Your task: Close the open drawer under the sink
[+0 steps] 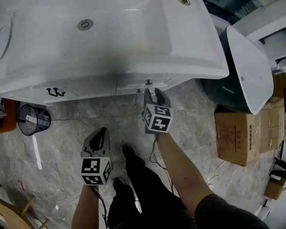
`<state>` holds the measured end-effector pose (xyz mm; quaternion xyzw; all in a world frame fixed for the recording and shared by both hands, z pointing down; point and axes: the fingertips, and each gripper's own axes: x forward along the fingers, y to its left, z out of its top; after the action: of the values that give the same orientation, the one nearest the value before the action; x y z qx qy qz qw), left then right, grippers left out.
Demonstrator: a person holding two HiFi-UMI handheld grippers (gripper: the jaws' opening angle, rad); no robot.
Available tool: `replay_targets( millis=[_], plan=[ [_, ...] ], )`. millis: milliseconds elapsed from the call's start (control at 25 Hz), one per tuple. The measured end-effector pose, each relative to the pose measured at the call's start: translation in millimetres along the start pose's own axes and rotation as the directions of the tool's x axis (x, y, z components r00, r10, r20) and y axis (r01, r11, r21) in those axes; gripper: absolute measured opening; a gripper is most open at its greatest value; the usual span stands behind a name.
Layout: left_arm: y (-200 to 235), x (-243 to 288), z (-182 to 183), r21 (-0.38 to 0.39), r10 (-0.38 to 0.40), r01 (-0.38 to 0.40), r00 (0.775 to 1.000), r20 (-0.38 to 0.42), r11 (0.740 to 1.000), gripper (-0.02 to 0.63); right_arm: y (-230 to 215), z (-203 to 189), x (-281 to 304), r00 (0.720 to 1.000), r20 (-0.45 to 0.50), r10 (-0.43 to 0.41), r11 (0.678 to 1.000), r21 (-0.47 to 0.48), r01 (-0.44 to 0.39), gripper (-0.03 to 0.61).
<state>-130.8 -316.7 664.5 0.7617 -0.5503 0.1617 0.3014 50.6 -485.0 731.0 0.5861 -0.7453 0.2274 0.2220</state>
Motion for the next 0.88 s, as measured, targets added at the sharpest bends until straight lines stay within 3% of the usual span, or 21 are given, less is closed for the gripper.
replay_targets(
  millis=[360, 640, 880],
  plan=[
    [-17, -107, 6, 0.04, -0.006, 0.004, 0.998, 0.057, 0.999, 0.02, 44, 15, -113, 0.996, 0.082, 0.018, 0.999, 0.031, -0.021, 0.152],
    [-39, -209, -15, 0.088, -0.015, 0.008, 0.997, 0.08, 0.996, 0.02, 90, 17, -237, 0.984, 0.175, 0.034, 0.998, 0.04, -0.041, 0.071],
    [-58, -276, -24, 0.095, -0.027, 0.018, 0.995, 0.099, 0.995, 0.02, 115, 4, -337, 0.977, 0.195, 0.089, 0.995, 0.033, -0.098, 0.04]
  ],
)
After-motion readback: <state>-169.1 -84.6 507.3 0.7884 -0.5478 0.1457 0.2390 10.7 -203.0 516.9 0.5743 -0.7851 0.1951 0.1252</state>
